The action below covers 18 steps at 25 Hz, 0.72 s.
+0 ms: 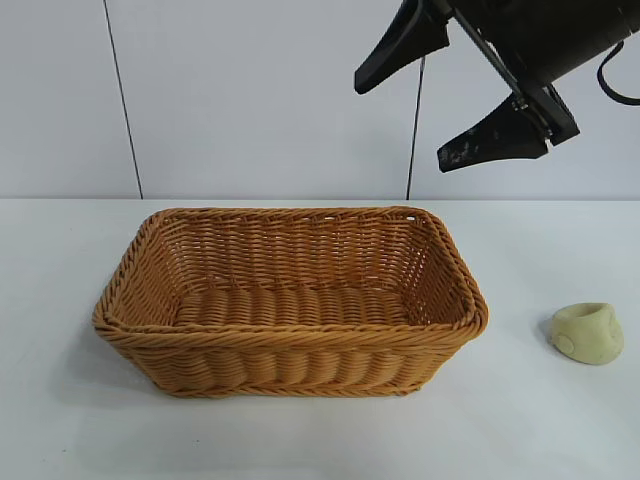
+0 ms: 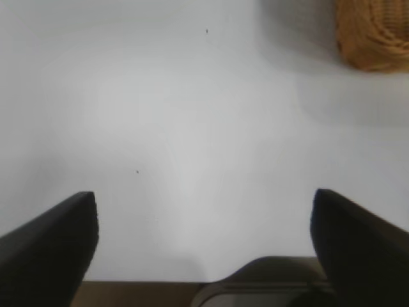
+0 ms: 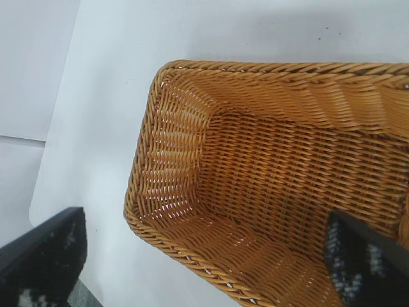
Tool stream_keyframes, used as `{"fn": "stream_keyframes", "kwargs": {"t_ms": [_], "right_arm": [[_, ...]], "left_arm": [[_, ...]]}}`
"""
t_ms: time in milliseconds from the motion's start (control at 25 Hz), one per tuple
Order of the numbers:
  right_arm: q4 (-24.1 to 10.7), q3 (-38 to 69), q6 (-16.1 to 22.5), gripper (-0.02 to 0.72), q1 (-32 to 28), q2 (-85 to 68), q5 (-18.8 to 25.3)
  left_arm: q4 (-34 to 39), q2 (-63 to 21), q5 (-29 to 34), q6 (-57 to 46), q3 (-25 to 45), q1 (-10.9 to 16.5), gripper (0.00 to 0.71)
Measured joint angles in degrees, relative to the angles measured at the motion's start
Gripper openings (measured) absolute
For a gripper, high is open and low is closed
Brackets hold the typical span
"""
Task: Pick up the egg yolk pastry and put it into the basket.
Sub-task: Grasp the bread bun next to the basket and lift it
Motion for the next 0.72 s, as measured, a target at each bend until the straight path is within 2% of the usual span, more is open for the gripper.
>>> {"fn": "stream_keyframes", "kwargs": {"t_ms": [120,280,400,640,720], "right_arm": [[-1.5,-0.1,0.5,0.695,0.0,0.0,0.2],[-8.3,-2.8,3.9,0.695,0.0,0.0,1.5],[-17.6,-6.0,9.3,0.695,0.0,0.0,2.9],[-41.8,-10.9,23.3,0.695,0.0,0.0,8.6],[-47.4,-11.1,26.3,0.695,-0.2,0.0,10.0]], "left_arm": [[0.0,-4.6,0.1,0.0,0.0,0.0,0.695],[0.0,-5.0,0.0,0.0,0.0,0.0,0.695],[0.0,-5.0,0.0,0.0,0.0,0.0,0.695],[0.0,-5.0,0.0,0.0,0.0,0.0,0.695],[0.0,-5.0,0.0,0.0,0.0,0.0,0.695]]}}
